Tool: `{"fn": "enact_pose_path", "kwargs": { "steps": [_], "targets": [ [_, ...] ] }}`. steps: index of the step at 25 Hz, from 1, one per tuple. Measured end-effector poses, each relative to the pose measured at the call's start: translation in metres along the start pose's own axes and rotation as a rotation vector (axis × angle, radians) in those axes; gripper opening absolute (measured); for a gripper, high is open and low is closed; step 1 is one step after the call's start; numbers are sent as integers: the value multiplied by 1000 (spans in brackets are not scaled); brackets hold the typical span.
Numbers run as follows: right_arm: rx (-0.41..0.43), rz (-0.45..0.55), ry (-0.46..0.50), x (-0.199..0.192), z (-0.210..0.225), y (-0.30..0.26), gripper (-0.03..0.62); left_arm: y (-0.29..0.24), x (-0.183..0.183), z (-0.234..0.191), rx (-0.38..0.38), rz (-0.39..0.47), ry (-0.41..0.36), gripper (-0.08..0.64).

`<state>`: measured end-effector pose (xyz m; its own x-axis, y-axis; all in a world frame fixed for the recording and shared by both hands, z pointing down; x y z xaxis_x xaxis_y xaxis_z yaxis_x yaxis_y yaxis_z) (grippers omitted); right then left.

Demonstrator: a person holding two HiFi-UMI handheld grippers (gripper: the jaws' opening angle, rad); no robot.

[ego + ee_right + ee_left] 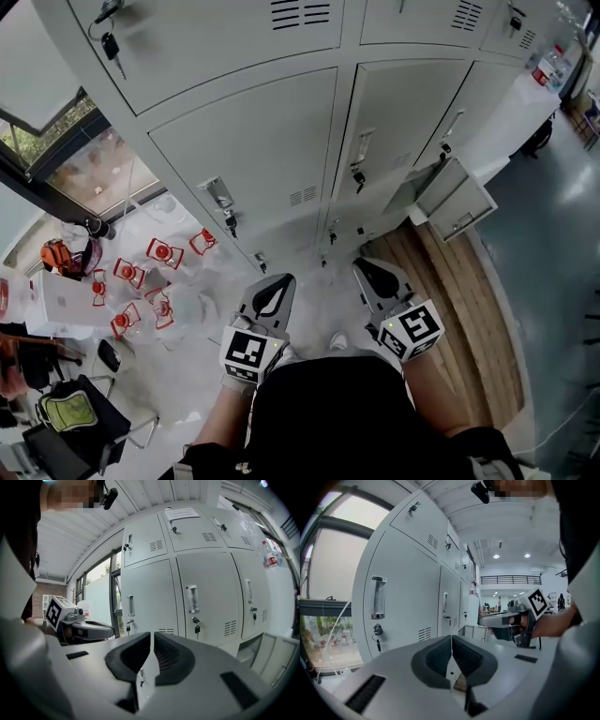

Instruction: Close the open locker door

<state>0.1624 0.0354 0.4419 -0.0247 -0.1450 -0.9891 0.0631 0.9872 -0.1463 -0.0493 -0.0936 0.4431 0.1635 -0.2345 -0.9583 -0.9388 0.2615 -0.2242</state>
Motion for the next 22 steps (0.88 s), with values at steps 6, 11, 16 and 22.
{"fn": "enact_pose_path", "kwargs": {
  "steps": [6,11,16,22],
  "targets": [
    [-1,-9,31,1,-1,3,40,-5,1,3,-15,-3,-3,23],
    [6,-20,40,-1,-3,2,40,-3,0,3,-9,-4,-2,23],
    [9,-18,36,-2,-3,1,40,0,-1,1,4,-7,2,23],
    [21,-23,34,-3,-5,-3,40,2,-3,-2,17,-8,3,23]
  ]
}}
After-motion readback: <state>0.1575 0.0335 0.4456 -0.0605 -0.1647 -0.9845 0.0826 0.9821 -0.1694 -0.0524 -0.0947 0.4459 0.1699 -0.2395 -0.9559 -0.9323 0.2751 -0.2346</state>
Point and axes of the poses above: the fingertips, and each gripper's own axes: y backward along the fingers, z to its right, x out of its top, the point moved 10 cm from there along y, backward along the fingers, and after that the axes turned 8 degrees about y, right-handed, at the moved point
